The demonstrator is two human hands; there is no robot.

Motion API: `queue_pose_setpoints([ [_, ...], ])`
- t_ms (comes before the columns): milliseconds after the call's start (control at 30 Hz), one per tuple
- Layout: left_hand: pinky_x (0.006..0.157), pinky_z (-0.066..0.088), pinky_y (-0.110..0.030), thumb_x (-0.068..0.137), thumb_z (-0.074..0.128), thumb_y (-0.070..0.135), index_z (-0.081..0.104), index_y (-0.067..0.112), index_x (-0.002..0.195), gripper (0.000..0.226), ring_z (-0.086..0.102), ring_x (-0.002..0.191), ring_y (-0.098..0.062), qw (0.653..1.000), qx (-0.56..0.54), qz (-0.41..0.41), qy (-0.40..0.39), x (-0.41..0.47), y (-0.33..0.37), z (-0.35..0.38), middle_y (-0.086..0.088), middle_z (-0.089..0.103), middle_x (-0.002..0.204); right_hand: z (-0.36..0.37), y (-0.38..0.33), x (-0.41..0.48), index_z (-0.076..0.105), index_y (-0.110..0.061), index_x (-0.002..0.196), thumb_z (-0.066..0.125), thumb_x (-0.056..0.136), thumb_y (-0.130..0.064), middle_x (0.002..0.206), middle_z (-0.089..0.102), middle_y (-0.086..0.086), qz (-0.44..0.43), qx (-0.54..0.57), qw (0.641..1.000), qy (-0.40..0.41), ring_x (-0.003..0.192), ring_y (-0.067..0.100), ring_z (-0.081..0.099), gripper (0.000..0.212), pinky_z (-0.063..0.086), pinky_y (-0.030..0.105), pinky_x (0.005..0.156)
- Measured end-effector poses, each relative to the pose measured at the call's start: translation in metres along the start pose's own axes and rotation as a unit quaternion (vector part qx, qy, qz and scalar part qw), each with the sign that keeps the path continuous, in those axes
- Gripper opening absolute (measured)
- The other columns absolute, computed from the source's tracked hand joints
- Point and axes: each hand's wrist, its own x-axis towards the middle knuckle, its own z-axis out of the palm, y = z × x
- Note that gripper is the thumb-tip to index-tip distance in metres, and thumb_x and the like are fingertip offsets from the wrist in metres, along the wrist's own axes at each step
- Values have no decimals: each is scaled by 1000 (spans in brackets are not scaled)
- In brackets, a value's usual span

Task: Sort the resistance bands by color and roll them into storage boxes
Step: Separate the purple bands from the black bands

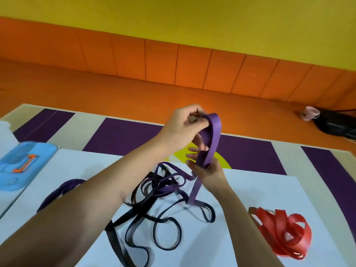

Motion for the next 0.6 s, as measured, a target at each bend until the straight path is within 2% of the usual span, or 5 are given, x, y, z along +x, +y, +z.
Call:
queue_pose_setpoints([
  [100,47,59,-39,99,56,-2,54,3,92,9,51,32,-20,993,-74,13,95,9,22,-11,-20,57,70,-4,30,1,73,-5,89,71,92,-3,82,75,-8,53,-35,997,-38,77,5,66,5,49,24,79],
  [233,46,58,-36,99,56,-1,55,4,89,12,50,32,-19,984,-92,4,151,13,21,-30,-20,61,74,-7,63,0,69,-18,80,72,90,-32,70,65,1,104,-132,985,-28,69,17,57,17,45,34,73],
  [400,48,57,-36,100,56,-1,53,7,87,15,51,33,-20,978,-88,-20,189,3,-10,-48,-13,65,67,-31,103,6,60,-27,92,63,91,-38,88,68,-1,148,-289,946,-15,85,27,64,11,53,40,79],
  [500,48,55,-41,101,58,5,56,5,90,12,54,35,-20,976,-20,-39,216,-8,-36,-59,-8,71,66,-38,89,7,57,-19,91,58,100,-25,77,63,-3,122,-251,960,22,78,24,58,11,45,32,67],
  [600,60,62,-42,103,58,10,61,1,101,10,66,48,-29,970,19,-127,207,-20,-72,-66,-11,75,75,-37,56,7,56,-14,99,54,104,-25,74,71,3,76,-186,977,69,76,23,67,12,46,34,69],
])
